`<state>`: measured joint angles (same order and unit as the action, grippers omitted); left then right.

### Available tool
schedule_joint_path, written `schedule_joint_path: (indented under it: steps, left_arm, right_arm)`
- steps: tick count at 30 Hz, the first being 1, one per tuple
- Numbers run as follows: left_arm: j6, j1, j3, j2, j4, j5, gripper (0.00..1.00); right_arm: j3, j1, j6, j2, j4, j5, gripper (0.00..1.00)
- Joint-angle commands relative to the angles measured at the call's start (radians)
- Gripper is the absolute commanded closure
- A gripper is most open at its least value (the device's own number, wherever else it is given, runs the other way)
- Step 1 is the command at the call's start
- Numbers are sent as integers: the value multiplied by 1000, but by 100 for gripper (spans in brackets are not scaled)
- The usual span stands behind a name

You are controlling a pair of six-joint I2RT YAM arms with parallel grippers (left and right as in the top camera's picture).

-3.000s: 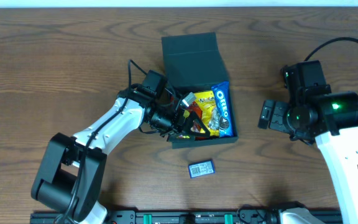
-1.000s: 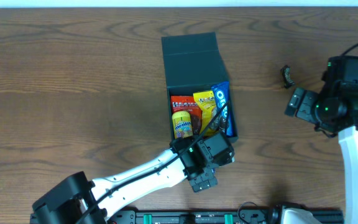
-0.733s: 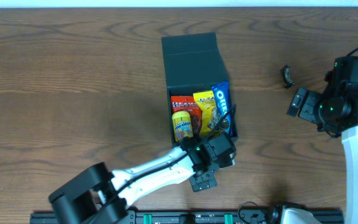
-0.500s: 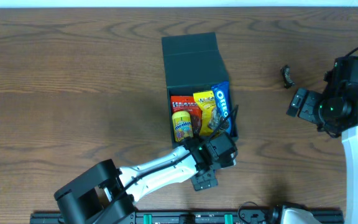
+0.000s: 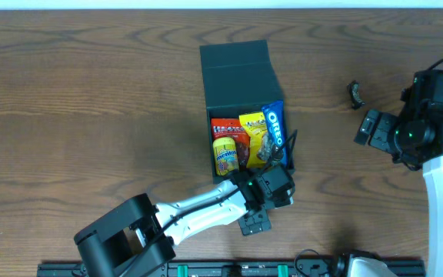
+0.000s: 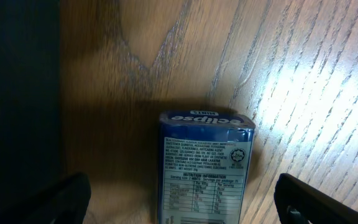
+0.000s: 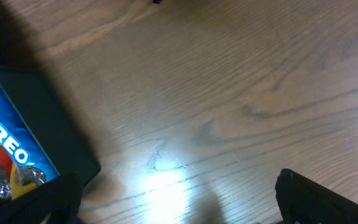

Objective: Pack container
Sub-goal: 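Lower the left gripper onto the blue Eclipse mint tin and grasp it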

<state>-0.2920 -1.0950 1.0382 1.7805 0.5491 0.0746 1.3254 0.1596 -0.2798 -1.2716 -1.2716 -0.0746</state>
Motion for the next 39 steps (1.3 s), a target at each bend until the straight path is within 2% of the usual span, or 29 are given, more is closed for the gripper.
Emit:
schedule_joint_path:
  steps: [1, 3, 8, 12, 14, 17, 20, 23, 28, 30, 32, 34, 36, 38, 39]
  left_arm:
    - [1, 2, 1, 14, 0, -3, 4]
    - [1, 2, 1, 15, 0, -3, 0]
    - [1, 2, 0, 15, 0, -3, 18]
    - [1, 2, 0, 15, 0, -3, 20]
    - [1, 2, 0, 17, 0, -3, 28]
    - [1, 2, 0, 29, -1, -3, 30]
    - [0, 2, 0, 35, -4, -3, 28]
    - [1, 2, 0, 35, -5, -3, 17]
    - [1, 2, 0, 37, -5, -3, 17]
    - [1, 2, 0, 37, -7, -3, 28]
    - [1, 2, 0, 37, -7, -3, 50]
    - [1, 2, 0, 37, -7, -3, 63]
    - [3, 2, 0, 37, -8, -3, 83]
    - [6, 2, 1, 37, -8, -4, 94]
    - [9, 2, 1, 37, -9, -7, 94]
  right_arm:
    - [-1, 7, 12, 2, -3, 5, 1]
    - [-1, 7, 12, 2, -3, 5, 1]
    - [-1, 7, 12, 2, -3, 5, 1]
    - [-2, 7, 12, 2, -3, 5, 1]
    - [-3, 7, 12, 2, -3, 5, 1]
    - [-7, 7, 12, 2, -3, 5, 1]
    - [-11, 7, 12, 2, -3, 5, 1]
    - [-13, 7, 12, 2, -2, 5, 1]
    - [-13, 7, 12, 2, -1, 5, 1]
    - [-13, 7, 12, 2, 0, 5, 1]
    - [-13, 7, 12, 2, 0, 5, 1]
    - [-13, 7, 12, 2, 0, 5, 1]
    - [-13, 7, 12, 2, 0, 5, 1]
    - [-13, 7, 12, 2, 0, 5, 1]
    - [-13, 7, 12, 2, 0, 5, 1]
